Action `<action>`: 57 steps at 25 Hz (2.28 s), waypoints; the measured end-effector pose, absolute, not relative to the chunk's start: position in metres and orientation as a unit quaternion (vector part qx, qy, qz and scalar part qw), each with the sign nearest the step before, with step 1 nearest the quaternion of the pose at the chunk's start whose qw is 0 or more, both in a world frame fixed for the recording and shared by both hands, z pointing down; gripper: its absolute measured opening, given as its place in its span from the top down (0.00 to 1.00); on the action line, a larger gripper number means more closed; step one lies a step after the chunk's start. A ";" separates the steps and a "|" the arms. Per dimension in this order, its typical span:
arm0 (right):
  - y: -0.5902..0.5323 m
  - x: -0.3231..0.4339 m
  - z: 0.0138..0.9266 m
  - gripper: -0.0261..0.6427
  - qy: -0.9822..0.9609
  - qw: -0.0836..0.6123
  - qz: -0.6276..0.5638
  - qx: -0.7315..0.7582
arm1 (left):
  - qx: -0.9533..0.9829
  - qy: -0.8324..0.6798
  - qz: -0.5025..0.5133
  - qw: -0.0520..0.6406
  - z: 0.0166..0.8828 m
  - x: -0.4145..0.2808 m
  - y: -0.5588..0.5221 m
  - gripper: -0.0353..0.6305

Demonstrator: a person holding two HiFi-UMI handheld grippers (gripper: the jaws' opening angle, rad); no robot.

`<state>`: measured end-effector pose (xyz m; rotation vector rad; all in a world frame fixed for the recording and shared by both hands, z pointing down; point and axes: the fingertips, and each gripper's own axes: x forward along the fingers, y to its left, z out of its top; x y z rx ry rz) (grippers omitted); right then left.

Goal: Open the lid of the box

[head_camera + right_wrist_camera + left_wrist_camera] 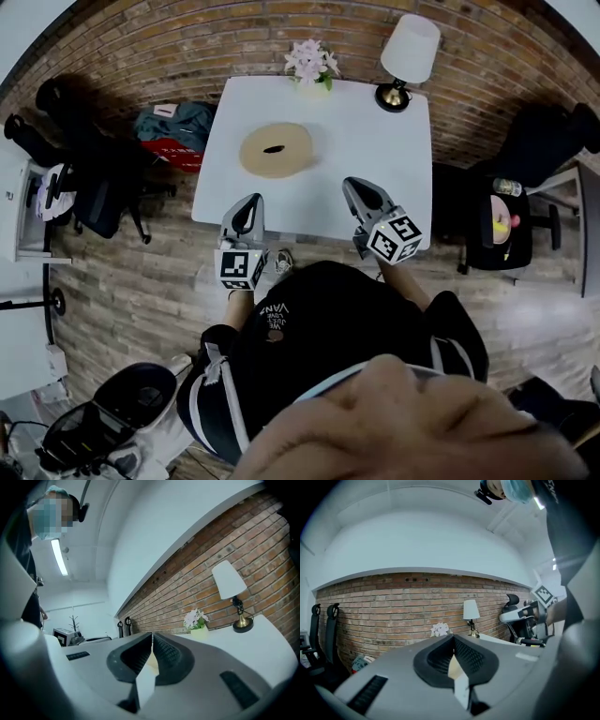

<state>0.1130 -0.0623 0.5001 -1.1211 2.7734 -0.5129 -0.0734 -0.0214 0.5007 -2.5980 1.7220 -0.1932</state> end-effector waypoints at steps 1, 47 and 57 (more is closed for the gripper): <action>-0.065 0.109 0.502 0.95 0.910 0.055 -0.172 -0.374 | -0.838 0.542 -0.065 0.011 0.503 -0.076 -0.027 0.93; -0.154 0.065 0.594 0.95 0.864 -0.003 -0.215 -0.455 | -0.926 0.255 -0.278 -0.020 0.620 -0.052 -0.139 0.48; -0.160 0.066 0.631 0.76 0.872 -0.040 -0.260 -0.413 | -0.895 0.203 -0.397 0.019 0.654 -0.039 -0.157 0.38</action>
